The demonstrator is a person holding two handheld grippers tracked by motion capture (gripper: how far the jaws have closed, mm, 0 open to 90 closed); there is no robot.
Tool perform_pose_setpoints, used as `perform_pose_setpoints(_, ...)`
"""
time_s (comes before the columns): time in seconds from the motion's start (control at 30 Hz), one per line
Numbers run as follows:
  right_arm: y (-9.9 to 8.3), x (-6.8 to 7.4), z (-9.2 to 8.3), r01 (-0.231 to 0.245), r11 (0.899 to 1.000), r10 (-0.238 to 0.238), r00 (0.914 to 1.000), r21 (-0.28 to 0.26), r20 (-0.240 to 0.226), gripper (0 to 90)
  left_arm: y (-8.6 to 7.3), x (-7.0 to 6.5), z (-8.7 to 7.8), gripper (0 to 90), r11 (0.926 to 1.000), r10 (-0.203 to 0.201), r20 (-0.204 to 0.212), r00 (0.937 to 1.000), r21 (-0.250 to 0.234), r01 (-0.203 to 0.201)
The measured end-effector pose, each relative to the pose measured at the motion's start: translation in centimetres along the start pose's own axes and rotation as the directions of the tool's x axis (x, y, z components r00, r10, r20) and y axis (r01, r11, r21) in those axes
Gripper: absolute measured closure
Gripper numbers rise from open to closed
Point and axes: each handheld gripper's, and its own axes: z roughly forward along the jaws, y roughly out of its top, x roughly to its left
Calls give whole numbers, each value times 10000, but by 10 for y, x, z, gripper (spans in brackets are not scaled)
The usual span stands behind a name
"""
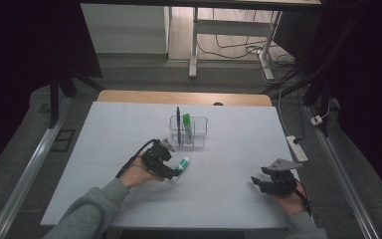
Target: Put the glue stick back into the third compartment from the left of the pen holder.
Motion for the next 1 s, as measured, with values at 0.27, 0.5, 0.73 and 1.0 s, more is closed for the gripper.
perform_pose_setpoints(0.27,0,0,1,13,10000,-13,10000,33,24,419,0,-3,16,284,9983,29,-72,10000,582,-25)
perform_pose_setpoints(0.5,-1,0,1,19,10000,-19,10000,64,44,420,-1,-1,25,380,9948,-122,35,9999,1009,118)
perform_pose_setpoints(0.73,-1,0,1,5,10000,-6,10000,99,91,421,-1,-2,25,495,9947,-308,303,9991,989,277)
perform_pose_setpoints(1.0,0,0,1,7,10000,-8,9999,79,134,423,-1,-3,25,640,9947,-343,-164,9993,968,358)
